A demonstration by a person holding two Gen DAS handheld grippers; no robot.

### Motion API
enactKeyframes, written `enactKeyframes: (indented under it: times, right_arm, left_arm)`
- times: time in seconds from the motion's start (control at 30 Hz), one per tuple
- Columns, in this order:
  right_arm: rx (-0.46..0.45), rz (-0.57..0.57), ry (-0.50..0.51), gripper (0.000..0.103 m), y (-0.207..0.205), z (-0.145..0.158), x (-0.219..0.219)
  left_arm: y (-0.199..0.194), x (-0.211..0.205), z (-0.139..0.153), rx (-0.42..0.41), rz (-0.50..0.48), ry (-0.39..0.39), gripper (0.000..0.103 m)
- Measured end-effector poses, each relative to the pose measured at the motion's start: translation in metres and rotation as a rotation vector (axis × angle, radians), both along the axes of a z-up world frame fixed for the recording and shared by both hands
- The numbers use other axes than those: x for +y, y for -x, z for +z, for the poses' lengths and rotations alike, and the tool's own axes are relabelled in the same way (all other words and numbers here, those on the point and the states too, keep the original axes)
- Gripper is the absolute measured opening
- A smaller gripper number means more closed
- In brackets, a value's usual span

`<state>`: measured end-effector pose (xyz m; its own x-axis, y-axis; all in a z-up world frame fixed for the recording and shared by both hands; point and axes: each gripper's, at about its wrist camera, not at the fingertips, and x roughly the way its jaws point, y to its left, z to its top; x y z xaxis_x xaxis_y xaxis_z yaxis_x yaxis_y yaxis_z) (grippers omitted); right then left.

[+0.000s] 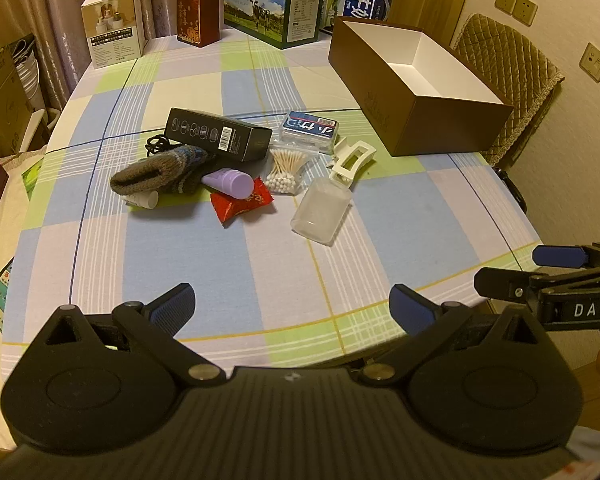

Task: Organize objects
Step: 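Move both tools toward the clear cup and cream hair clip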

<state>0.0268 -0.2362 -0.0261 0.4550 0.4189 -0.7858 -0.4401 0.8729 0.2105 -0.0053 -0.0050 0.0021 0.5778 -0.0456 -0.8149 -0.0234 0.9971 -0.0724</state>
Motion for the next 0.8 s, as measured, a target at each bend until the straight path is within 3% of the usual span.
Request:
enactKeyframes:
  times: [0.8]
  right_arm:
    - [0.0, 0.0, 0.001, 0.101, -0.0014, 0.0001, 0.0]
  left_arm:
    - [-0.0009, -0.0015, 0.0008, 0.0, 0.002, 0.002, 0.102]
